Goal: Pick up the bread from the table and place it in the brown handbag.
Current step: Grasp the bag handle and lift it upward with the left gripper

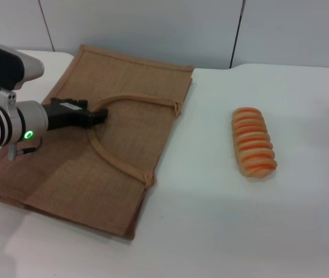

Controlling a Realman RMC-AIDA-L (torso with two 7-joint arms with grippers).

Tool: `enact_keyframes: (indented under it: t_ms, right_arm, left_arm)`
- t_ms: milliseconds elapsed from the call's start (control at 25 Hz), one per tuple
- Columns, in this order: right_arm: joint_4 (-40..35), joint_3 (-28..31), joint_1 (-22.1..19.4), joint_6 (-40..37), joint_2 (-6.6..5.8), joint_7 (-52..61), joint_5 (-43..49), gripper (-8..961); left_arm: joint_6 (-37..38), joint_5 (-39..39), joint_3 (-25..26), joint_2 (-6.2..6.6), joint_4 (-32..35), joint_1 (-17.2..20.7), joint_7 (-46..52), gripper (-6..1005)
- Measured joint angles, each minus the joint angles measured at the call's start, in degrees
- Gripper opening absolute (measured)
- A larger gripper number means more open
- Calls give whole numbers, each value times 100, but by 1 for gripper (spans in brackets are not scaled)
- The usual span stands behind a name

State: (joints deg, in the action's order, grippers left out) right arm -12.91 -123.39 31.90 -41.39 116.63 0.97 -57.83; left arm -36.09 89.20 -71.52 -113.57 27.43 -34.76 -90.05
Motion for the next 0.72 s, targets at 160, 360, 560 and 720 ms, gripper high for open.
enact_keyframes:
  t_ms: [160,360,560,720]
  right_arm:
    - [0,0,3,0,0,0,0,854]
    - [0,0,11,4,0,0,0,855]
    - [0,0,11,13,0,0,0,855]
    - [0,0,10,16,0,0,0,855]
  left_arm:
    - [7,-234,32,1,-1,-26,202,507]
    - [12,-264,27,6,-2,-36,251,502]
    - [16,-269,1,7,-1,-78,252,496]
    - [16,-312,-9,-12,-1,-100,253,492]
